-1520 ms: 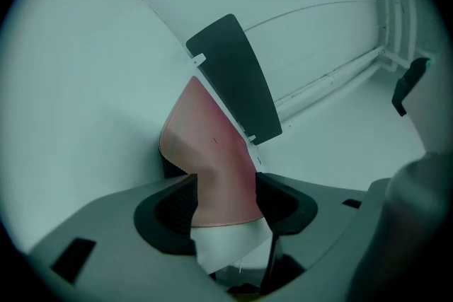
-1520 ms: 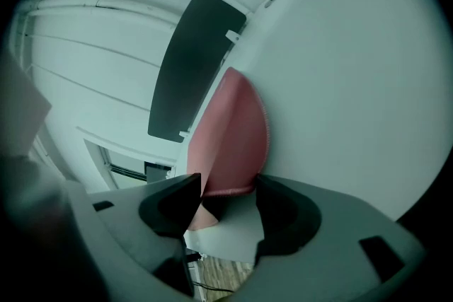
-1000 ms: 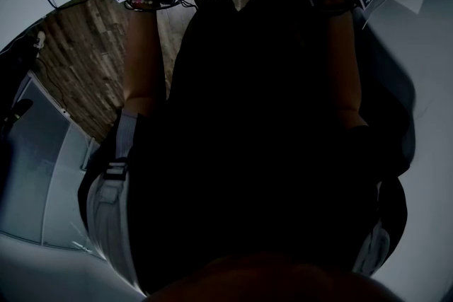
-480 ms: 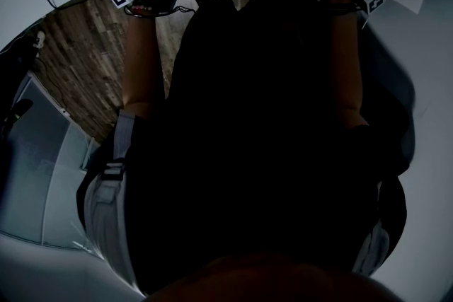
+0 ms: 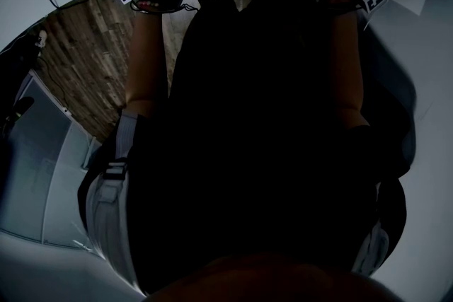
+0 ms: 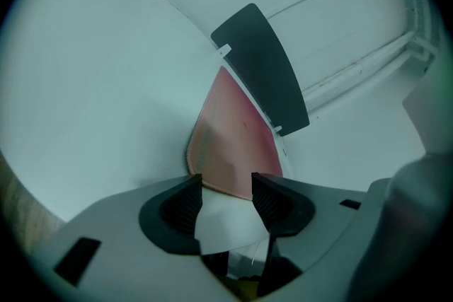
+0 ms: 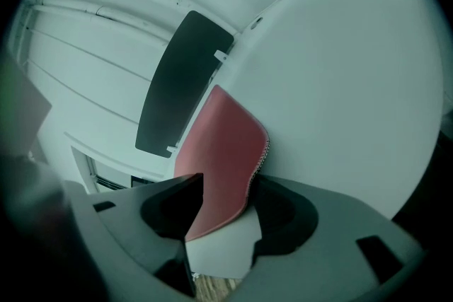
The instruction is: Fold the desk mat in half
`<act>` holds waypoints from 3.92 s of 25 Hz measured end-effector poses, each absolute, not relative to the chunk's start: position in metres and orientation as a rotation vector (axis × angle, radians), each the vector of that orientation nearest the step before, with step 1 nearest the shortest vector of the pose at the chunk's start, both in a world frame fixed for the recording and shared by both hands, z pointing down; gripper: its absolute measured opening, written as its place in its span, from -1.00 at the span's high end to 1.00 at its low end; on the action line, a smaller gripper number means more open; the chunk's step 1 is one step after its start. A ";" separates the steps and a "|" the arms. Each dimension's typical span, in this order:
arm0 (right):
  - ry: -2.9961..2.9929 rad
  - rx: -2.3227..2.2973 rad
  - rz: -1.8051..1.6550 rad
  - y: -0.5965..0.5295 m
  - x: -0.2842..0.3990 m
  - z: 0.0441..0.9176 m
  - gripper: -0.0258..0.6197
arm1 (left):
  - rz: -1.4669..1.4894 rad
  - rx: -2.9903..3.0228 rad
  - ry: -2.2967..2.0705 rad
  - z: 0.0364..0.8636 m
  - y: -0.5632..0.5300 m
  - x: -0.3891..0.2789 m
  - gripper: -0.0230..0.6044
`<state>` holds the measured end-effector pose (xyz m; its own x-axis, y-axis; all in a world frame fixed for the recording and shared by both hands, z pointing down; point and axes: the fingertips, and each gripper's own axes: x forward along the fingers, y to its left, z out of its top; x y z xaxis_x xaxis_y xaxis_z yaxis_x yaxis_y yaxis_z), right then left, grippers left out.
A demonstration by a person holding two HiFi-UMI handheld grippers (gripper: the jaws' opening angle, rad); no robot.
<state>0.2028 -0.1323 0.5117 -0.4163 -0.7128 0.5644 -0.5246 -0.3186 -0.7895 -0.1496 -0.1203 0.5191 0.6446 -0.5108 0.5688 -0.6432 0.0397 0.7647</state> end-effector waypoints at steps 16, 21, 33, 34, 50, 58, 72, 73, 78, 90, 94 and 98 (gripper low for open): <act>1.682 -1.465 -1.850 -0.146 0.191 0.516 0.19 | -0.065 1.579 -0.963 0.520 -0.136 -0.156 0.25; 1.692 -1.511 -1.879 -0.149 0.184 0.517 0.79 | -0.088 1.611 -0.928 0.508 -0.136 -0.147 0.25; 1.867 -1.355 -1.695 -0.181 0.165 0.439 0.80 | 0.024 1.704 -0.815 0.488 -0.128 -0.113 0.24; 1.882 -1.347 -1.684 -0.186 0.164 0.432 0.80 | 0.029 1.699 -0.809 0.488 -0.128 -0.112 0.24; 1.986 -1.208 -1.643 -0.198 0.138 0.414 0.80 | -0.110 1.618 -0.855 0.507 -0.137 -0.135 0.25; 2.000 -1.187 -1.630 -0.182 0.148 0.419 0.80 | -0.283 1.576 -0.964 0.507 -0.144 -0.162 0.25; 1.999 -1.359 -1.684 -0.154 0.191 0.431 0.80 | -0.161 1.613 -1.116 0.491 -0.147 -0.167 0.84; 1.985 -1.374 -1.686 -0.154 0.191 0.432 0.80 | -0.156 1.625 -1.115 0.489 -0.148 -0.166 0.84; 1.890 -1.467 -1.716 -0.151 0.196 0.439 0.80 | -0.160 1.646 -1.097 0.480 -0.150 -0.162 0.84; 1.678 -1.603 -1.769 -0.131 0.218 0.499 0.76 | -0.146 1.665 -1.015 0.487 -0.149 -0.155 0.84; 1.597 -1.681 -1.761 -0.123 0.240 0.506 0.76 | -0.140 1.667 -1.004 0.483 -0.149 -0.152 0.84; 1.538 -1.722 -1.761 -0.119 0.261 0.521 0.76 | -0.131 1.666 -0.995 0.490 -0.147 -0.153 0.84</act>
